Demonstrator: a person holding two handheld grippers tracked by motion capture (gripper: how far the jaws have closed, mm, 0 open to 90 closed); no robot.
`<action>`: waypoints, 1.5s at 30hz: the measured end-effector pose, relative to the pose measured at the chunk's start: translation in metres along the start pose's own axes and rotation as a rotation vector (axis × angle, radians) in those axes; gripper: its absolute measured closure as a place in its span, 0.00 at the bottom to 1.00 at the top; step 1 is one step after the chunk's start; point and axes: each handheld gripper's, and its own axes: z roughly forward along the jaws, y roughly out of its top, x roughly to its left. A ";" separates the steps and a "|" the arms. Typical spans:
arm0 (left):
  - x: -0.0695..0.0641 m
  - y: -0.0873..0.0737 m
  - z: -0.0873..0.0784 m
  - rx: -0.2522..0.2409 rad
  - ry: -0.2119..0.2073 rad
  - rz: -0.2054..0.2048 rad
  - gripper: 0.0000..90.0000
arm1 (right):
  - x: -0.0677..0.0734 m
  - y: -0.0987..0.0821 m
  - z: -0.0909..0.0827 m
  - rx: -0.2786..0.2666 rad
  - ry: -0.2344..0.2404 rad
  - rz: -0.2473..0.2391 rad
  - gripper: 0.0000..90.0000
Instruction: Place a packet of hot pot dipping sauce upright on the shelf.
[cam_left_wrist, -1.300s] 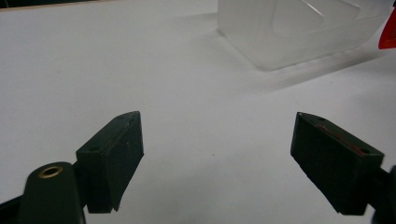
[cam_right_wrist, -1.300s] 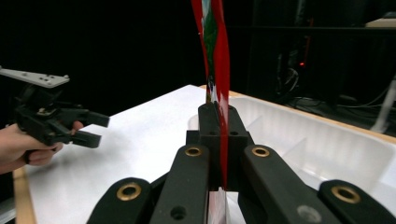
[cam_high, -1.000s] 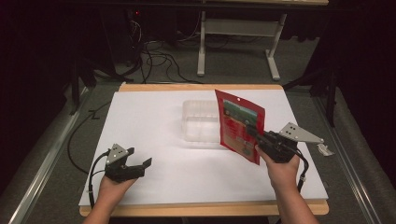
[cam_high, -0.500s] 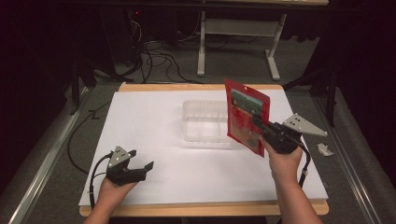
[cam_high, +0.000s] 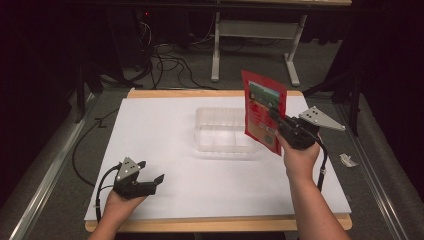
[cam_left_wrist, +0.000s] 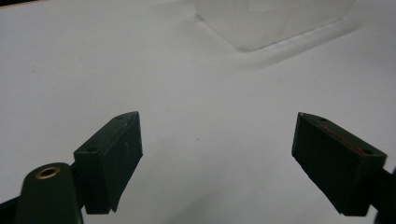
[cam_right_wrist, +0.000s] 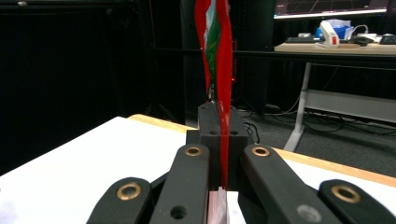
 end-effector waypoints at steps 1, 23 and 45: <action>0.000 0.000 0.000 -0.001 0.000 0.001 0.19 | 0.000 0.000 0.002 0.000 -0.002 0.004 1.00; 0.002 0.000 0.000 -0.002 0.002 -0.006 0.19 | -0.012 -0.013 0.070 -0.011 -0.090 0.003 1.00; 0.001 0.007 -0.007 -0.069 0.023 -0.059 0.20 | -0.021 -0.022 0.082 -0.036 -0.101 -0.017 1.00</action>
